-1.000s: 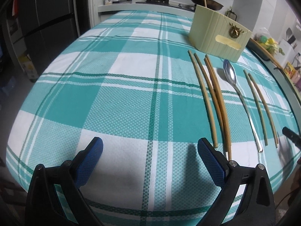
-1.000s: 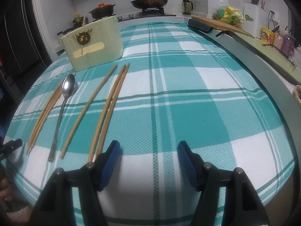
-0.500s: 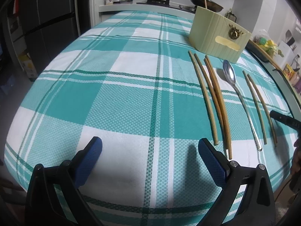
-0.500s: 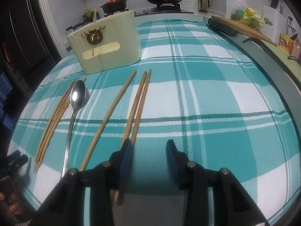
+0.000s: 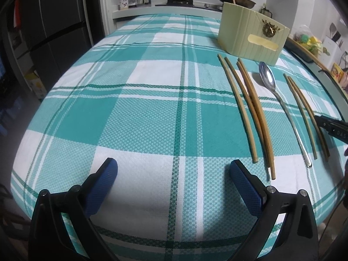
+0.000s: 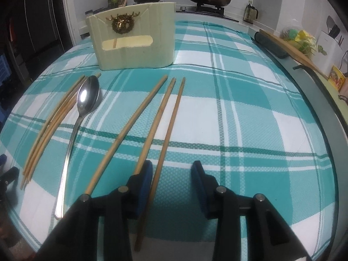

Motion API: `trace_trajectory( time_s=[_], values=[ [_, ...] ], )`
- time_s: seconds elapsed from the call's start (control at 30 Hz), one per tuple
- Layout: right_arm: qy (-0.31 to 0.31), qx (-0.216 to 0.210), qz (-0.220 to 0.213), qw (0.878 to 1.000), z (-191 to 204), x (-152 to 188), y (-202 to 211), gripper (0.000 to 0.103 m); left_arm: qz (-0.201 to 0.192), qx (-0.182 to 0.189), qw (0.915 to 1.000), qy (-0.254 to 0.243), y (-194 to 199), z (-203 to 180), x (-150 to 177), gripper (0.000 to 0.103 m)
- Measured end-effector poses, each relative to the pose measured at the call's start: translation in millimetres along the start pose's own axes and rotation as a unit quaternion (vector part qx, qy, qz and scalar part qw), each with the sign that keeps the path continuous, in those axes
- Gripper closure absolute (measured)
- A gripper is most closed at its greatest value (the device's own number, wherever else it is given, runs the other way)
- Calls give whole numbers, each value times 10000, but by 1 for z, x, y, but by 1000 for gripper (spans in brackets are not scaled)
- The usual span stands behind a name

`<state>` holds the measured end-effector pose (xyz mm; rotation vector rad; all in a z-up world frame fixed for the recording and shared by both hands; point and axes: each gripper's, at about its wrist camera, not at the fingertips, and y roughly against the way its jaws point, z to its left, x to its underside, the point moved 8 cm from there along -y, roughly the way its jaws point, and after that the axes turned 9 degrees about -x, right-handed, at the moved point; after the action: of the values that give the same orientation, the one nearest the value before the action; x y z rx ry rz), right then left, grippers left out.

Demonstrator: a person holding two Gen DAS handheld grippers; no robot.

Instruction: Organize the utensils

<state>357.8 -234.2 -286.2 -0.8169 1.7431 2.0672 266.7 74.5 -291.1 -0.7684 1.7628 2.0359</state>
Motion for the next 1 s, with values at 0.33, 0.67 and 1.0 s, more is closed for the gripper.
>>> trace_trajectory(
  time_s=[0.33,0.67,1.0],
  values=[
    [33,59,-286,9996,-5,0,1,64,89,664,9967,451,3,0,-31,1],
    [21,74,-396,9992,-4,0,2,64,1,695,9974,-177,-8,-43,-79,1],
    [11,55,-417,9991,-5,0,2,64,168,363,9976,-558,-29,-57,-70,1]
  ],
)
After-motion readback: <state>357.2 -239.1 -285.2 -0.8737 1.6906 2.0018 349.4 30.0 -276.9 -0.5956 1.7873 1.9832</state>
